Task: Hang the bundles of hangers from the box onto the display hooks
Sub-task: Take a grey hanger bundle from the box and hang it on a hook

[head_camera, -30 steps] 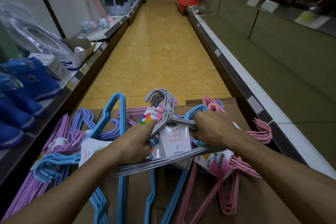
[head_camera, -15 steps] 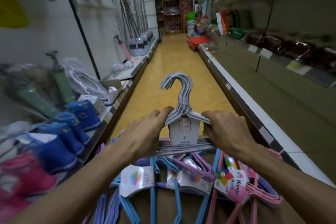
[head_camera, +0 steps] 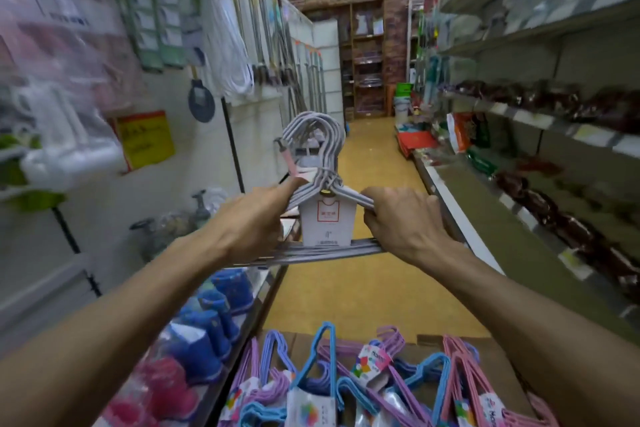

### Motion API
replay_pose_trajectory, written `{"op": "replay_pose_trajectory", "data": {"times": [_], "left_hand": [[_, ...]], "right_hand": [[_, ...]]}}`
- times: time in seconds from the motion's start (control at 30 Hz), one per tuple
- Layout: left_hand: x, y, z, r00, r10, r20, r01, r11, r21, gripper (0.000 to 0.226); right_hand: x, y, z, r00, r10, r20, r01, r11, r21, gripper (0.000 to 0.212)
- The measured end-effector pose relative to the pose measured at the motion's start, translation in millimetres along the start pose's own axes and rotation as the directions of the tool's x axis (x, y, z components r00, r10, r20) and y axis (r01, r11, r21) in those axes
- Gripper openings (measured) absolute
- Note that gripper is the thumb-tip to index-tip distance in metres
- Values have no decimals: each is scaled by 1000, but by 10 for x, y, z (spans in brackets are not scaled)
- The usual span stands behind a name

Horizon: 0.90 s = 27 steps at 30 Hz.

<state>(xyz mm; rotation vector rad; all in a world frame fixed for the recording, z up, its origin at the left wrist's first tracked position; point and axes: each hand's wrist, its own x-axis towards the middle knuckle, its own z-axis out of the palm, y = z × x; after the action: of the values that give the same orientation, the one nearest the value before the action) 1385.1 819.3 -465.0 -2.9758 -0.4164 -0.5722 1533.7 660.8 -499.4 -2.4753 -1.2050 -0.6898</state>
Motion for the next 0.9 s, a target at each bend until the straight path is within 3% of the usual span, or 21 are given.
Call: {"op": "replay_pose_trajectory", "data": {"times": [0.23, 0.57, 0.9], "left_hand": [[442, -200, -1949, 990, -114, -80, 124, 982, 145, 67], [468, -234, -4575, 982, -165, -94, 162, 986, -36, 65], [-28, -475, -6344, 953, -203, -225, 217, 975, 40, 51]], "right_hand": [[1036, -433, -1688, 998, -17, -60, 21, 997, 70, 16], [2033, -1119, -3979, 988, -67, -138, 80, 993, 92, 22], [2183, -1942, -5655, 980, -128, -151, 155, 971, 181, 22]]}}
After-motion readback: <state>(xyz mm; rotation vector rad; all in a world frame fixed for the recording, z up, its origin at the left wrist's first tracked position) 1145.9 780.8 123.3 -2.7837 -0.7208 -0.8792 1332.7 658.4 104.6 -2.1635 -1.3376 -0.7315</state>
